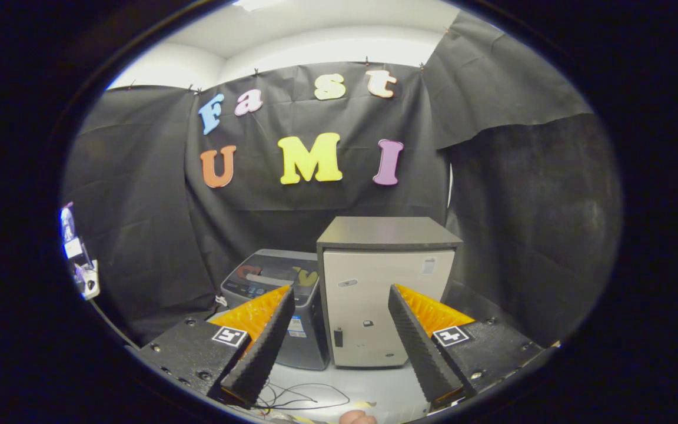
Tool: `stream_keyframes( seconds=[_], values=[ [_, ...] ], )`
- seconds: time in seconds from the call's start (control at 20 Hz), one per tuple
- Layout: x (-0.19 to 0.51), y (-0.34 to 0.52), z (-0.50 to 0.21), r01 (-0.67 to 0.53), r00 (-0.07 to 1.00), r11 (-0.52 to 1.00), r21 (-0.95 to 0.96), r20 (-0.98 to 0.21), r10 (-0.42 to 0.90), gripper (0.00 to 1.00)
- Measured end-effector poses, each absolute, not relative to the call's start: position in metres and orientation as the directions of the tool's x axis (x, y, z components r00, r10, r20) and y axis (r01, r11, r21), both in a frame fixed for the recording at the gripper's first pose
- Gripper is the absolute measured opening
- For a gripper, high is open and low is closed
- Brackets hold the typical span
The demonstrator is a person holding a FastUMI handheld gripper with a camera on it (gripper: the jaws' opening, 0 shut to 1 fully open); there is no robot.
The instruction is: Put the clothes into the washing machine and then close the washing machine lid.
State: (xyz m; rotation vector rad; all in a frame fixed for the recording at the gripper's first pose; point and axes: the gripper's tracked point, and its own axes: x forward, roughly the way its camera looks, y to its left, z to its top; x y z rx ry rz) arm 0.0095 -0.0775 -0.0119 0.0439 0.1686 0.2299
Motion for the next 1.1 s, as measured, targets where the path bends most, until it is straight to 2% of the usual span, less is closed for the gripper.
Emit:
stream_keyframes(
  seconds=[1.1],
  values=[
    [0.007, -0.096, -0.022, -0.207, 0.961, 0.976, 0.072, -0.174, 0.217, 1.0]
  ],
)
